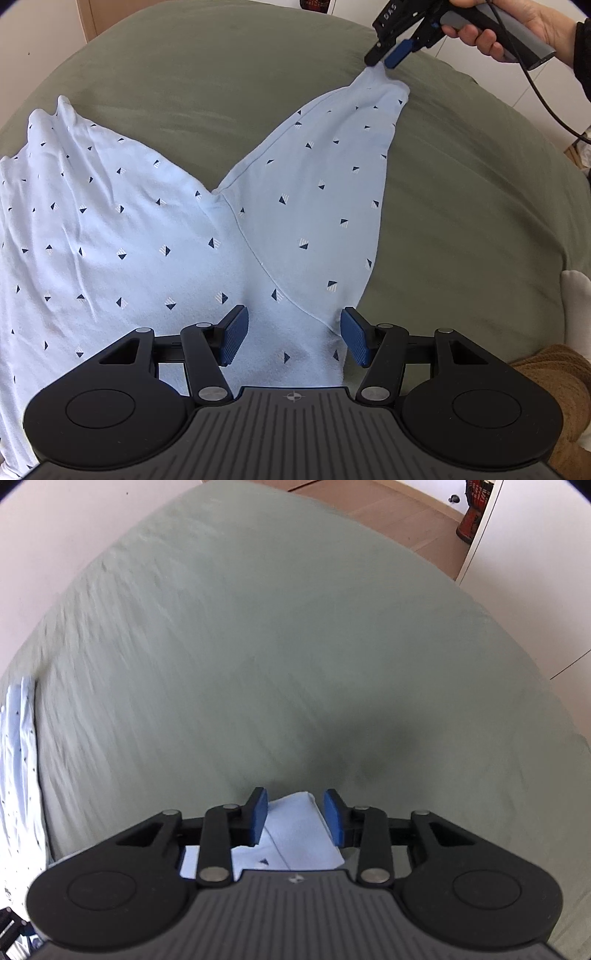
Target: Fold clothes
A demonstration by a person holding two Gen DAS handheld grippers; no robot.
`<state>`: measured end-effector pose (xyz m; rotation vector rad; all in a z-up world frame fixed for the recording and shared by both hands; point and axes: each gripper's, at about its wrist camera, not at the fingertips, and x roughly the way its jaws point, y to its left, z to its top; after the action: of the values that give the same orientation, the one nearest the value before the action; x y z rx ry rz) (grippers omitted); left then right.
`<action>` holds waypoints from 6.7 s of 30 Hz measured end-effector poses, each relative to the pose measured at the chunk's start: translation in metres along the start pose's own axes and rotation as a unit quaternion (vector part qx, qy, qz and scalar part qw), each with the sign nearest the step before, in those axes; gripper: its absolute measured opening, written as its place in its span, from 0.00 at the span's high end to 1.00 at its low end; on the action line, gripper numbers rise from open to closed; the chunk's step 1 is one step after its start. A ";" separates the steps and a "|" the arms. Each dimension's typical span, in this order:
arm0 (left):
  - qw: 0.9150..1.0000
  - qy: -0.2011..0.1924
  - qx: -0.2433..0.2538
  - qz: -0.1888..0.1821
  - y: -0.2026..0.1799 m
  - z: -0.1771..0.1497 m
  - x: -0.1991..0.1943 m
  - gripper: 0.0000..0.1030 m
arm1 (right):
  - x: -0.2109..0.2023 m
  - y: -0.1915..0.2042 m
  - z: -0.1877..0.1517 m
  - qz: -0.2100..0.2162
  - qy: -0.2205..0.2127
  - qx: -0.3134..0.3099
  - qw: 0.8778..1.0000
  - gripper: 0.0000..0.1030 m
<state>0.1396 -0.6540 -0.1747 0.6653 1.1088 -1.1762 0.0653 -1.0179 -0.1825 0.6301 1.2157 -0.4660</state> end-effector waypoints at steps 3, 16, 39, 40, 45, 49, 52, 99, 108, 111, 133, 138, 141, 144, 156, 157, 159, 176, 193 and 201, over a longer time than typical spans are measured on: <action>1.000 0.000 0.000 -0.002 0.001 0.000 0.001 0.47 | -0.002 -0.001 0.000 0.006 -0.011 0.008 1.000 0.94; 1.000 0.001 -0.007 -0.002 0.005 -0.003 -0.001 0.47 | -0.002 -0.007 0.003 -0.009 -0.082 0.065 0.994 0.74; 0.999 -0.006 -0.047 0.006 0.003 -0.029 -0.016 0.47 | -0.030 -0.055 -0.063 -0.013 -0.094 0.126 0.988 0.94; 0.998 -0.014 -0.054 0.003 0.006 -0.032 -0.023 0.47 | -0.040 -0.052 -0.067 -0.004 -0.104 0.117 0.988 0.92; 0.994 -0.043 -0.103 0.021 0.038 -0.051 -0.058 0.47 | -0.063 -0.017 -0.074 0.033 -0.128 0.080 0.988 0.65; 0.982 -0.057 -0.158 0.090 0.076 -0.072 -0.086 0.46 | -0.073 0.031 -0.081 0.070 -0.128 0.043 0.988 0.65; 0.970 -0.063 -0.192 0.135 0.099 -0.086 -0.107 0.46 | -0.079 0.077 -0.086 0.077 -0.119 -0.001 0.990 0.64; 0.927 -0.076 -0.319 0.182 0.321 -0.026 -0.060 0.46 | 0.044 0.318 0.057 0.109 -0.083 -0.110 0.984 0.64; 0.923 -0.090 -0.343 0.153 0.334 -0.020 -0.051 0.47 | 0.067 0.332 0.067 0.114 -0.060 -0.119 0.984 0.64; 0.920 -0.099 -0.349 0.148 0.337 -0.022 -0.050 0.47 | 0.074 0.335 0.069 0.112 -0.058 -0.115 0.985 0.64; 0.908 -0.119 -0.328 0.231 0.334 -0.051 -0.070 0.94 | 0.079 0.326 0.070 0.079 -0.096 -0.098 0.987 0.96; 0.900 -0.126 -0.343 0.239 0.341 -0.066 -0.069 0.93 | 0.076 0.324 0.070 0.092 -0.105 -0.099 0.985 0.58; 0.897 -0.145 -0.358 0.212 0.340 -0.068 -0.084 0.84 | 0.064 0.313 0.072 0.109 -0.118 -0.080 0.984 0.55; 0.905 -0.154 -0.349 0.187 0.333 -0.063 -0.089 0.63 | 0.058 0.306 0.074 0.113 -0.121 -0.081 0.983 0.55; 0.908 -0.141 -0.350 0.180 0.352 -0.031 -0.054 0.57 | 0.081 0.320 0.079 0.111 -0.090 -0.083 0.986 0.74; 0.907 -0.146 -0.353 0.179 0.354 -0.031 -0.054 0.58 | 0.083 0.322 0.078 0.110 -0.091 -0.081 0.986 0.77; 0.906 -0.152 -0.352 0.179 0.355 -0.028 -0.051 0.80 | 0.084 0.324 0.076 0.110 -0.094 -0.083 0.986 0.88; 0.887 -0.185 -0.348 0.240 0.347 -0.049 -0.064 0.80 | 0.083 0.316 0.071 0.100 -0.127 -0.046 0.986 0.83; 0.910 -0.185 -0.317 0.193 0.250 -0.108 -0.120 0.56 | 0.017 0.270 -0.057 0.166 -0.097 -0.131 0.973 0.78; 0.912 -0.151 -0.306 0.226 0.242 -0.120 -0.084 0.54 | 0.050 0.271 -0.077 0.123 -0.079 -0.104 0.984 0.97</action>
<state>0.3305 -0.4451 -0.1710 0.2139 0.9195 -0.4624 0.1988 -0.7645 -0.1945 0.5446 1.0044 -0.1758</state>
